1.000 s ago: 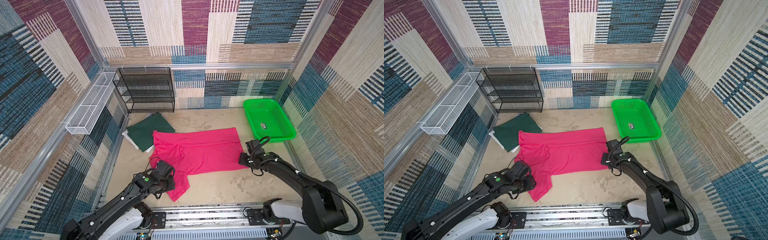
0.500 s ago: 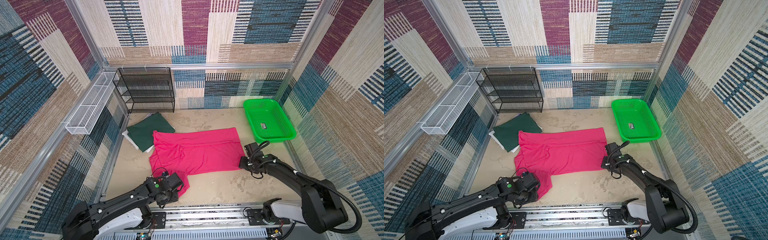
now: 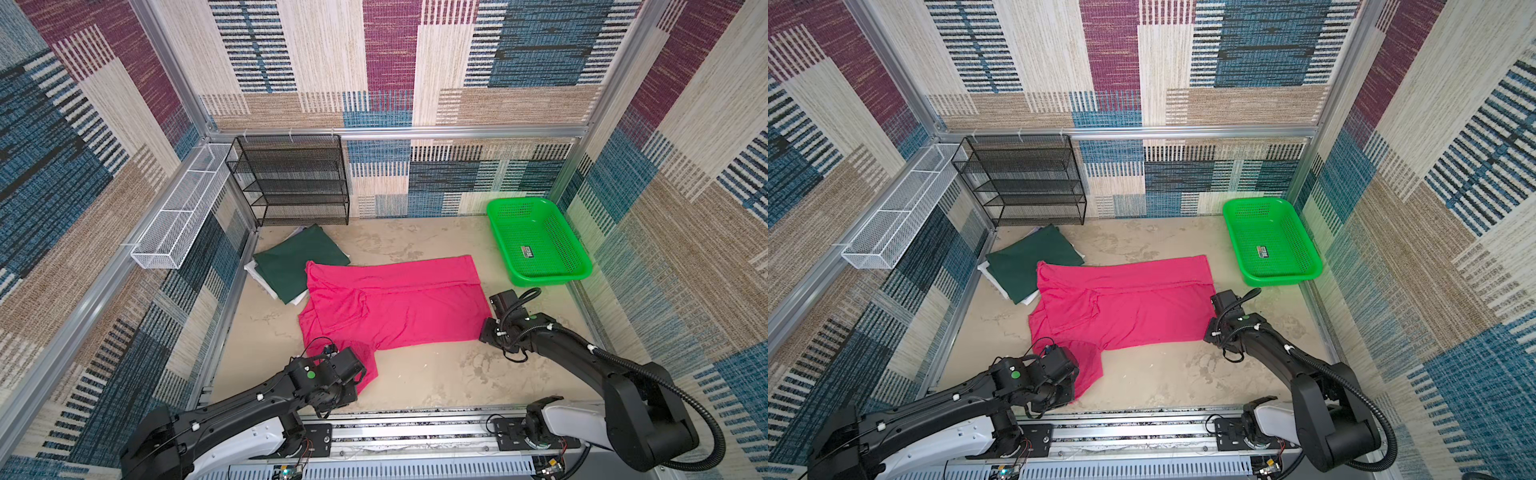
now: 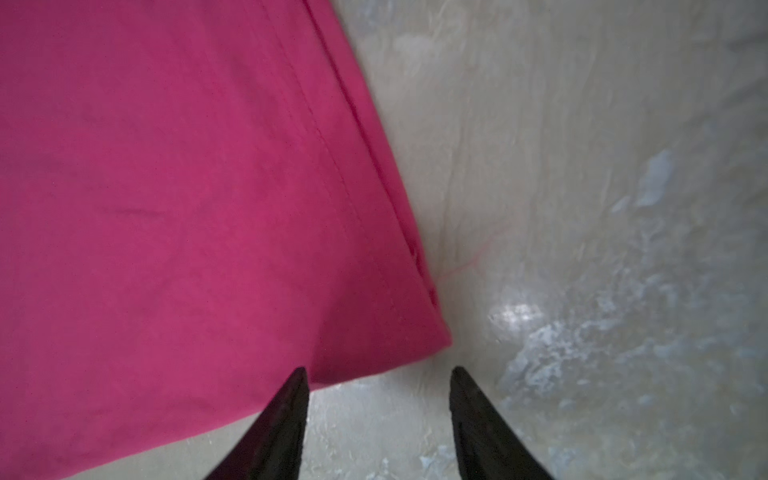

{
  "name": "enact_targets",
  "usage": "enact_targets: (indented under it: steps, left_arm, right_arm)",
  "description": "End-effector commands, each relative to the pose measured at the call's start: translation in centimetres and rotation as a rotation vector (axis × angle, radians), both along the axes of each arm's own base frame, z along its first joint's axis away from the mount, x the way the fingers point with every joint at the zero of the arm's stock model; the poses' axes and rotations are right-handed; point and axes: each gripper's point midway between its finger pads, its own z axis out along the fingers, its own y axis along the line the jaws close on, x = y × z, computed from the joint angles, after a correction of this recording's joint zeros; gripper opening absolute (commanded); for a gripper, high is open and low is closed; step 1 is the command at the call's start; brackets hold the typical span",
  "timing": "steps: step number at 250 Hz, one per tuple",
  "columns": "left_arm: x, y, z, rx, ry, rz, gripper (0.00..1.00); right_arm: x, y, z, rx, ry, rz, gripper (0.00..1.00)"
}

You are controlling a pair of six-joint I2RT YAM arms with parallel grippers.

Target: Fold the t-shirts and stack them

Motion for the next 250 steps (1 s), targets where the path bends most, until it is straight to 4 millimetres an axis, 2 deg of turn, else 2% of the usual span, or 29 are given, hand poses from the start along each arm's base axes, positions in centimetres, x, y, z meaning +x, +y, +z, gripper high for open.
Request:
enact_targets:
  steps: [1,45,73,150,197,229,250]
  left_arm:
    - [-0.3,1.9,0.7,0.060,-0.015,0.027,0.00]
    - [-0.1,1.6,0.8,0.051,-0.020,0.019,0.00]
    - [0.0,1.3,0.8,0.052,-0.016,0.008,0.00]
    - [0.0,1.4,0.7,0.050,-0.022,0.004,0.00]
    - [-0.1,1.5,0.6,0.044,-0.023,0.011,0.00]
    - [-0.2,1.5,0.6,0.043,-0.021,0.012,0.00]
    - [-0.2,1.6,0.6,0.045,-0.019,0.012,0.00]
  right_arm:
    - [0.3,-0.1,0.4,0.013,-0.028,-0.041,0.54]
    - [0.4,-0.5,0.5,-0.001,-0.040,-0.060,0.50]
    - [0.2,-0.5,0.0,-0.007,-0.019,-0.055,0.33]
    - [1.6,-1.2,0.6,-0.056,-0.066,-0.078,0.35]
    - [1.8,-1.4,0.0,-0.071,-0.056,-0.076,0.34]
    - [1.5,-1.4,-0.7,-0.069,-0.043,-0.067,0.26]
    - [1.4,-1.4,-0.8,-0.067,-0.046,-0.064,0.15]
